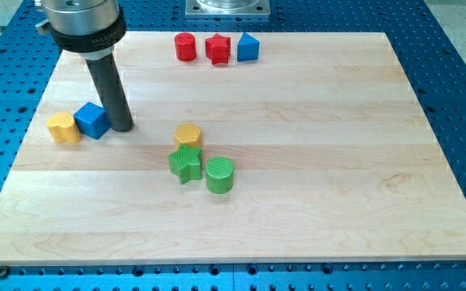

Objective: Move your arm to the bottom right of the triangle

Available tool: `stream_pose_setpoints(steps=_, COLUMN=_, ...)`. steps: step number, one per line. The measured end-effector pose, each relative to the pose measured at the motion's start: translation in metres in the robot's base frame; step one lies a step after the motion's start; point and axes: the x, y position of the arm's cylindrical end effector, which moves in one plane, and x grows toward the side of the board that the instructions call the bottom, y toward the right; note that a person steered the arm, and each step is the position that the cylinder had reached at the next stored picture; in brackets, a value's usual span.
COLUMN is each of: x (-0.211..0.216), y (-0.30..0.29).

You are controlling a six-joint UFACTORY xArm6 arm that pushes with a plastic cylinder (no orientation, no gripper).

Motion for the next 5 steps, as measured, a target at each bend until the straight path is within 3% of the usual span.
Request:
stream_pose_setpoints(steps=1, x=-0.007, y=0.019)
stream_pose_setpoints(steps=4, x=-0.118, y=0.226)
stream_pose_setpoints(steps=5, x=-0.155, y=0.239)
